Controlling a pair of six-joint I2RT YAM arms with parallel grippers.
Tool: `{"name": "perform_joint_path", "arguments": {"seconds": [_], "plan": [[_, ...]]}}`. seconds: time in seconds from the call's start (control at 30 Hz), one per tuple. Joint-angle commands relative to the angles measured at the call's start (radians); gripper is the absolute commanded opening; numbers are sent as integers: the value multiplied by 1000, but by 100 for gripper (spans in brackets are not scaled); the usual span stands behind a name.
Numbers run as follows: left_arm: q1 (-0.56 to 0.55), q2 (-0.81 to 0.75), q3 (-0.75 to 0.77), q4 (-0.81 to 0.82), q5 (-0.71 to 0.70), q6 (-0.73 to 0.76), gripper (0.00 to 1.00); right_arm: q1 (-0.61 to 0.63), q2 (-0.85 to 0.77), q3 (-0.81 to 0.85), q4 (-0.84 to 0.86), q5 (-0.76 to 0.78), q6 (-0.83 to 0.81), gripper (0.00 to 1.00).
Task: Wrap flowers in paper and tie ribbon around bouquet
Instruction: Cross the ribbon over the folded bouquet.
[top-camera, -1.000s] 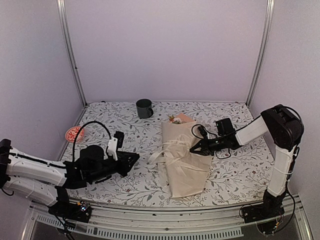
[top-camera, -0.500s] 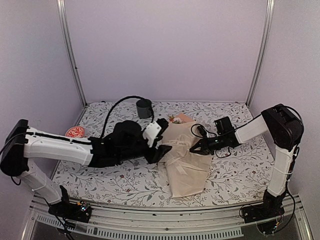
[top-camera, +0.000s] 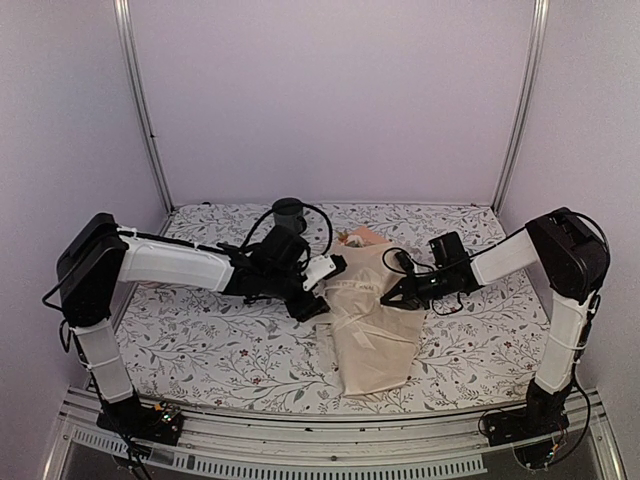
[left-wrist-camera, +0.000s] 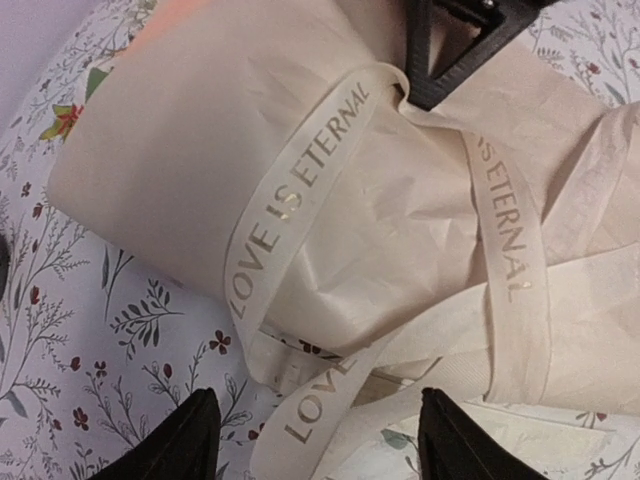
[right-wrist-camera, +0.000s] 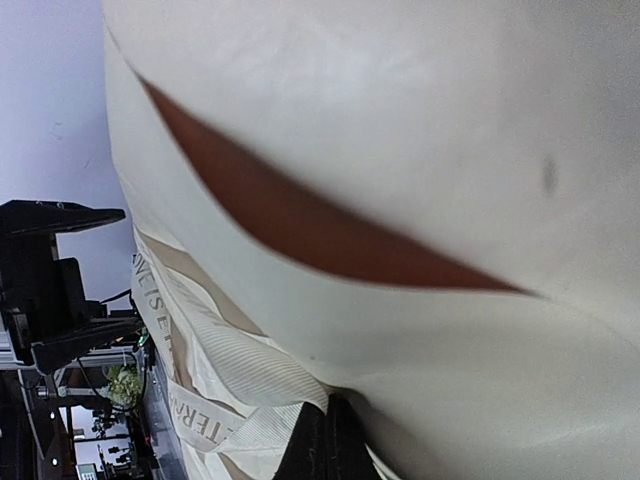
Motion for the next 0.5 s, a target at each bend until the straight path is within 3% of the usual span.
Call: {"name": "perform_joint_path", "arguments": {"seconds": [0.0, 0.07, 0.13, 0.17, 0.3, 0.47], "plan": [[42, 25, 0, -24, 64, 74, 59, -4, -13, 14, -46, 36, -18, 0], [56, 57, 22, -46, 73, 57, 42, -3, -13, 15, -51, 37, -19, 0], [60, 65, 40, -62, 107, 33, 7, -3, -14, 14, -54, 40, -20, 0], [60, 53, 37, -53, 115, 13, 0, -3, -14, 14, -56, 42, -21, 0], [61, -78, -57, 65, 129, -52, 0, -4, -5, 15, -66, 66, -21, 0], [60, -308, -215, 206, 7, -158, 0, -3, 17, 11, -66, 58, -29, 0]]}}
